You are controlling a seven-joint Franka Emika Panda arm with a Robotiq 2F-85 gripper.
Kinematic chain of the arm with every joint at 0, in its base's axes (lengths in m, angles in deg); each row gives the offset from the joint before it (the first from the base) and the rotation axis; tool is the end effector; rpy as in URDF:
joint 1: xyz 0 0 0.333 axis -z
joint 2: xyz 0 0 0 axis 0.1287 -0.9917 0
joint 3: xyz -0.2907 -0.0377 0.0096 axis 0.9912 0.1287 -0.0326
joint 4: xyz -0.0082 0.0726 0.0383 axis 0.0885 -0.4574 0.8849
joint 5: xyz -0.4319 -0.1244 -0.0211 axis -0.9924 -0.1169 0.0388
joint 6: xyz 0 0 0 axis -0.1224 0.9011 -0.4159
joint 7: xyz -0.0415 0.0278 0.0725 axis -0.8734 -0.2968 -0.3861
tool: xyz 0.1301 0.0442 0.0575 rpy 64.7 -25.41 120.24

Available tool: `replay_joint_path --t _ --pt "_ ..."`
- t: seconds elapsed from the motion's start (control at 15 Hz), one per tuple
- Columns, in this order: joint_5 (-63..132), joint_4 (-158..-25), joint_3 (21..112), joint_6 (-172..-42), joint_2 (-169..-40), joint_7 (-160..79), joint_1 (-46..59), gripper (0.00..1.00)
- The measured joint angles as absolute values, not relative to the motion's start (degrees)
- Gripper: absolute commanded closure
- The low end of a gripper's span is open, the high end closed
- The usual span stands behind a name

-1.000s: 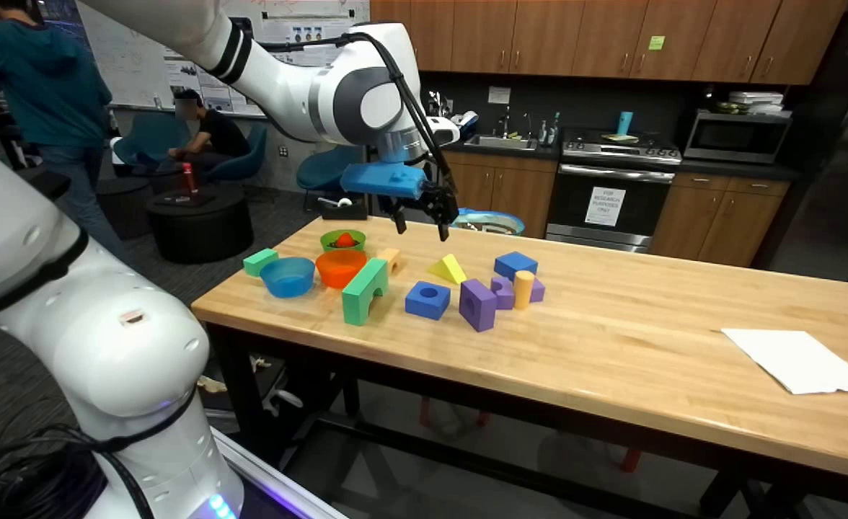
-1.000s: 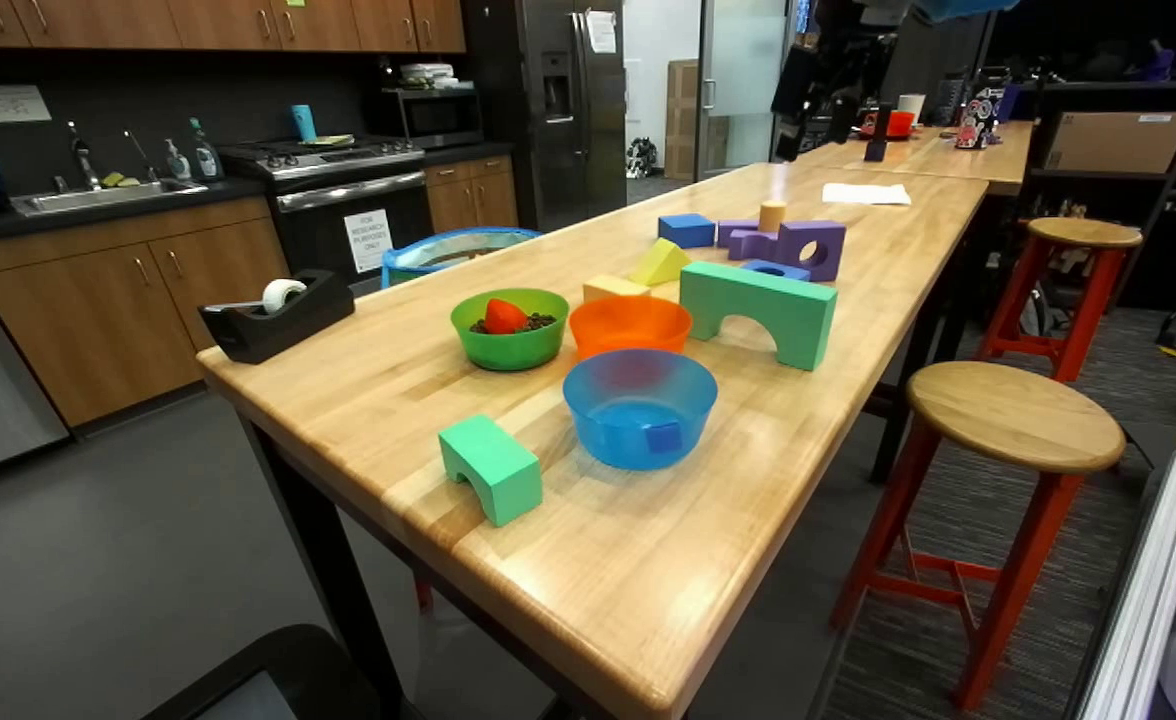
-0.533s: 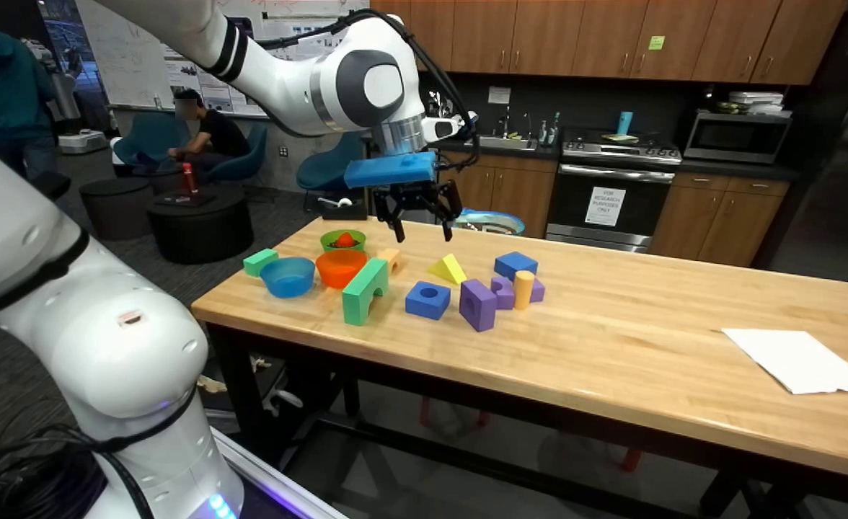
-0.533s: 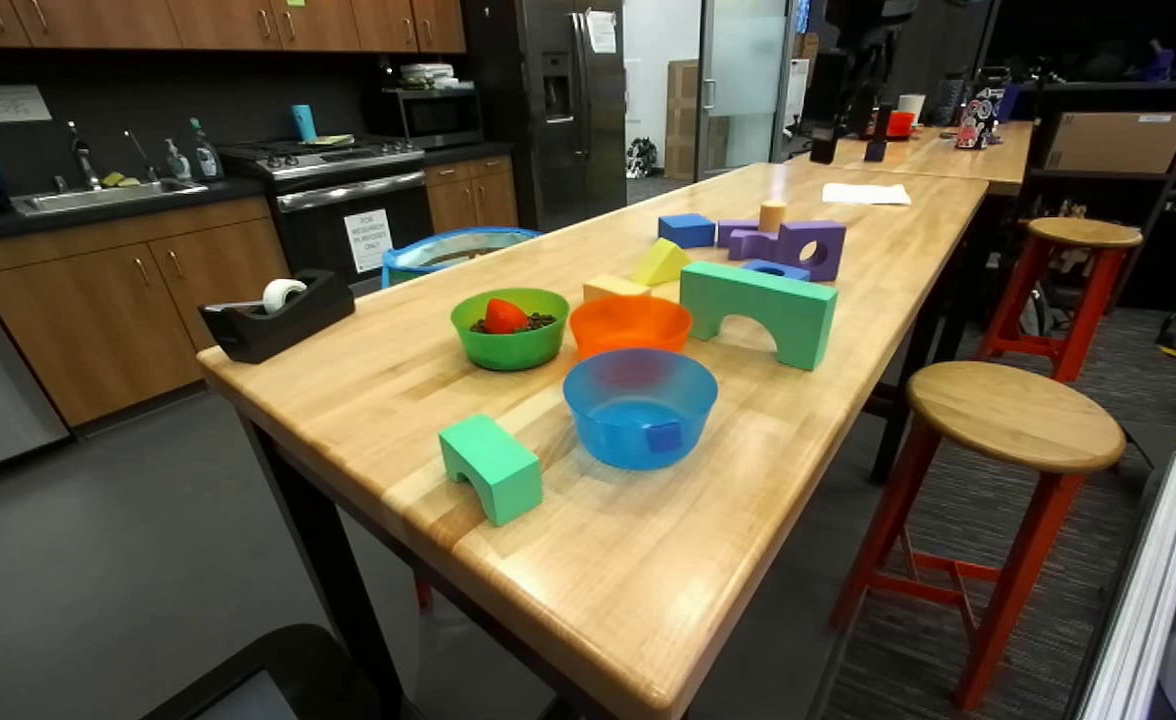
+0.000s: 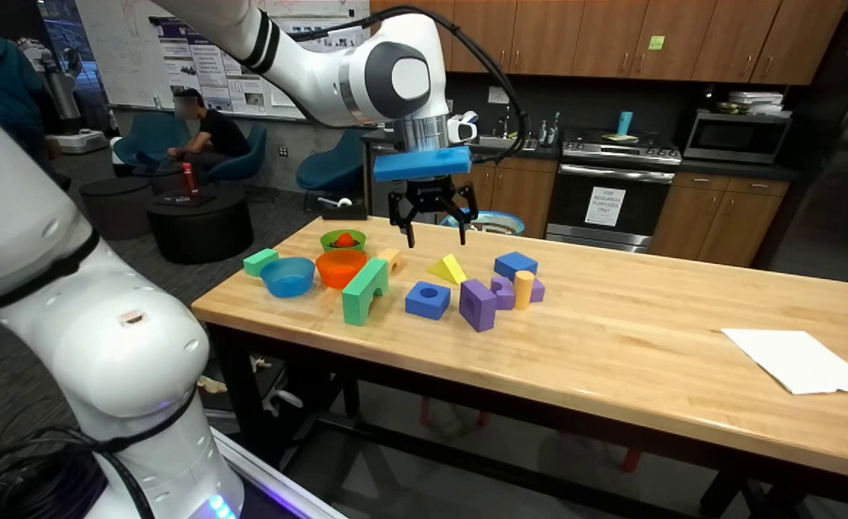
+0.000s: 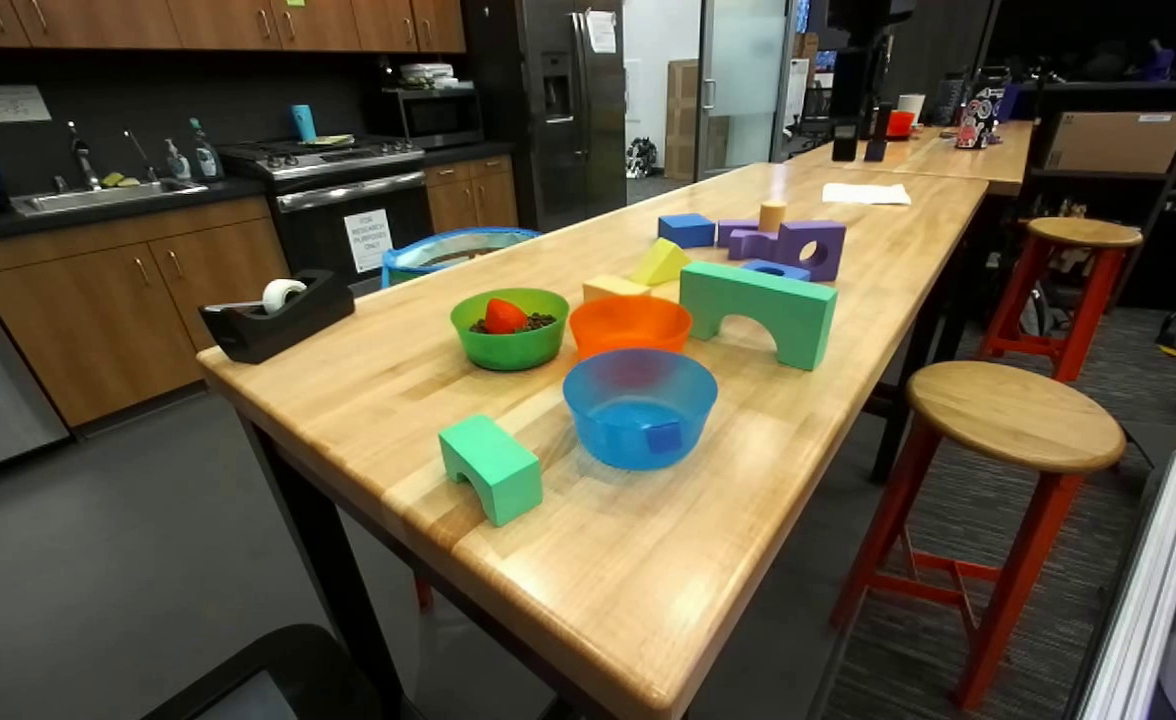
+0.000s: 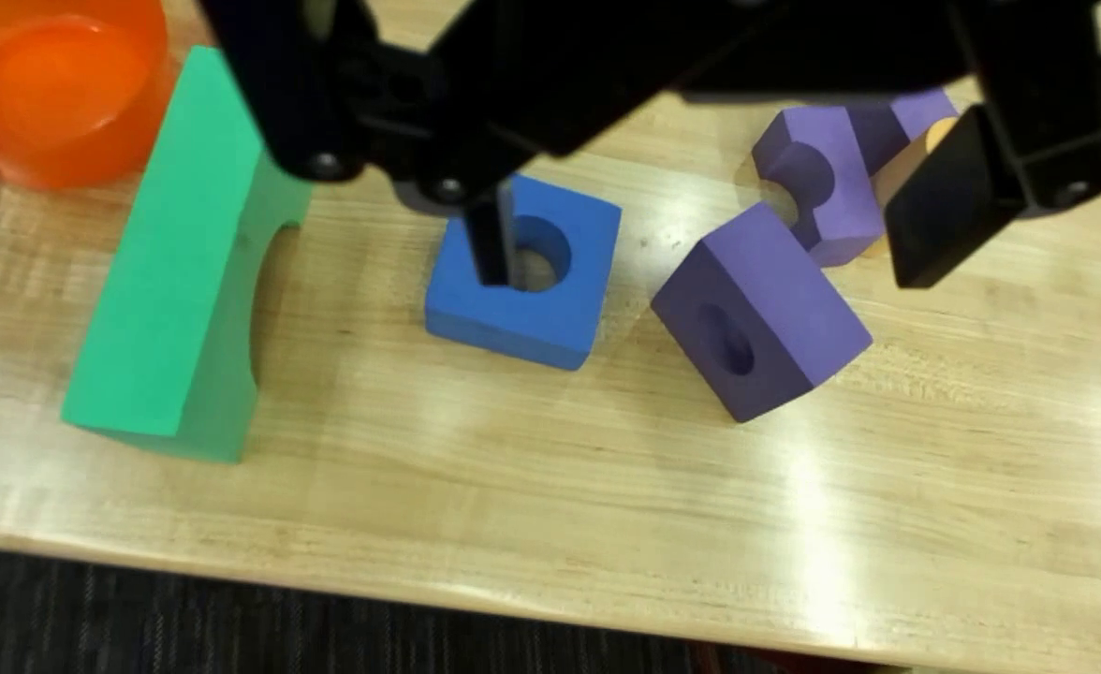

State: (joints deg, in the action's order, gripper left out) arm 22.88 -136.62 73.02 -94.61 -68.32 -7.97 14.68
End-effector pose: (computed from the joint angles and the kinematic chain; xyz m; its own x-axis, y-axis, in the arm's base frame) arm 0.4797 -0.1734 0.3620 0.9544 0.2980 -0.0163 0.2961 -0.9386 0.1773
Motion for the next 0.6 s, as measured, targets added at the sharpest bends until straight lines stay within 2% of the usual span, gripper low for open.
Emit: replay_joint_path --t 0.6 --pt "24.4 -128.4 77.3 -94.8 -75.3 6.7 15.1 0.00"
